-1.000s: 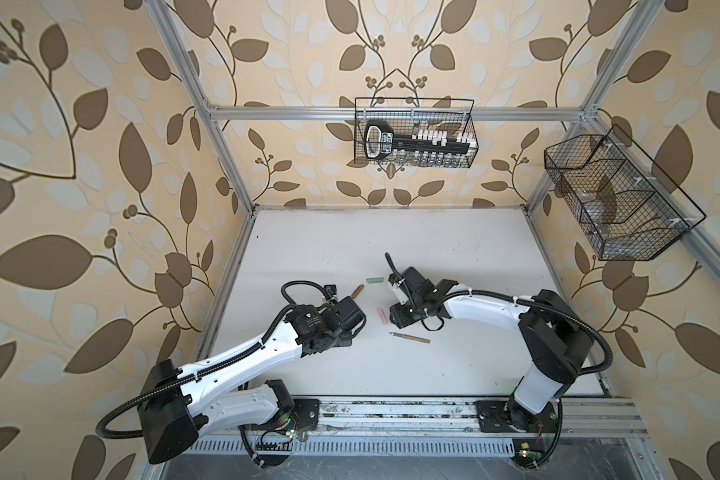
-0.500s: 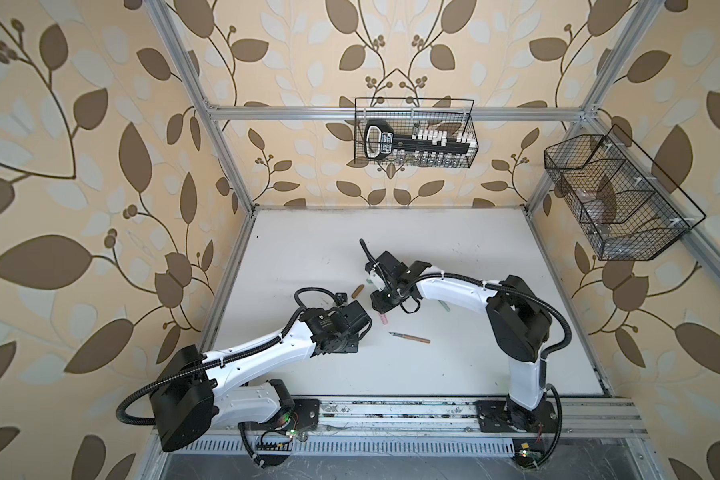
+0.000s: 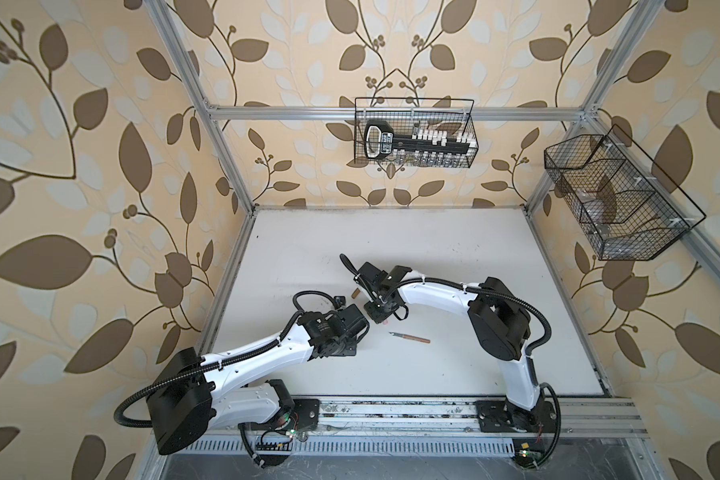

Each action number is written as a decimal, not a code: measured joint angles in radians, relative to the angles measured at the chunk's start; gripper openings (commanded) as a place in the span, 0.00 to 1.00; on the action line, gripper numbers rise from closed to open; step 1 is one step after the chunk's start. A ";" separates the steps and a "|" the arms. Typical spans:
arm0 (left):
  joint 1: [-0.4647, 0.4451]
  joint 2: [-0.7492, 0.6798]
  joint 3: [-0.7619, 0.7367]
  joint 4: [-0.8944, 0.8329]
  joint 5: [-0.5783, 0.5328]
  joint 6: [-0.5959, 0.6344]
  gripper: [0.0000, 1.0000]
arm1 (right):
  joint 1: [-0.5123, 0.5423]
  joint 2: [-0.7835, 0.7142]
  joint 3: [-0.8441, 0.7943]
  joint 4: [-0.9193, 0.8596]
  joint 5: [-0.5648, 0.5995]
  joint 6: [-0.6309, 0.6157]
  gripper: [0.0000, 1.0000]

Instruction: Insert the pens into the pen caps

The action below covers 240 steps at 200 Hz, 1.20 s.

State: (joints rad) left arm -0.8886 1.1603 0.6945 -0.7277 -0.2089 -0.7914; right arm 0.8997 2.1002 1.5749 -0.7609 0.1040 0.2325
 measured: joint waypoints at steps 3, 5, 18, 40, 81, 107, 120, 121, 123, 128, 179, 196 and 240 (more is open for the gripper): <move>0.000 0.000 -0.001 0.001 0.000 0.000 0.06 | 0.002 0.005 0.002 -0.002 0.003 0.003 0.32; 0.000 0.000 -0.002 0.002 0.000 0.000 0.06 | 0.003 0.007 0.003 -0.003 0.003 0.002 0.32; 0.000 0.000 -0.008 0.007 0.001 0.000 0.06 | 0.006 0.021 0.006 -0.007 0.020 0.009 0.32; 0.000 -0.001 -0.014 0.008 0.003 0.000 0.06 | 0.005 0.031 0.006 -0.014 0.025 0.016 0.31; 0.000 0.000 -0.026 0.029 0.023 0.000 0.05 | -0.011 0.031 0.002 -0.005 0.019 0.030 0.29; 0.000 0.000 -0.030 0.031 0.027 0.000 0.05 | -0.023 0.031 0.002 -0.003 0.014 0.032 0.27; 0.000 0.000 -0.031 0.038 0.027 0.000 0.05 | -0.025 0.031 0.002 -0.003 0.012 0.030 0.25; 0.000 0.000 -0.031 0.039 0.027 0.000 0.05 | -0.025 0.031 0.001 -0.003 0.012 0.030 0.25; 0.000 0.000 -0.031 0.040 0.027 0.000 0.05 | -0.026 0.031 0.001 -0.003 0.011 0.032 0.25; 0.000 0.000 -0.032 0.045 0.027 0.000 0.05 | -0.026 0.031 0.001 -0.003 0.011 0.032 0.25; -0.001 0.034 -0.042 0.075 0.032 0.004 0.05 | -0.043 0.020 -0.021 0.009 0.001 0.032 0.26; -0.002 0.066 -0.042 0.089 0.043 0.008 0.04 | -0.047 0.016 -0.028 0.010 0.001 0.030 0.26; -0.003 0.109 -0.042 0.111 0.048 0.022 0.04 | -0.072 -0.021 -0.083 0.040 -0.063 0.025 0.38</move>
State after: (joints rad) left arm -0.8913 1.2697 0.6525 -0.6170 -0.1604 -0.7692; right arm 0.8276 2.0796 1.4921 -0.7212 0.0410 0.2577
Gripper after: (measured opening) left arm 0.099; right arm 0.347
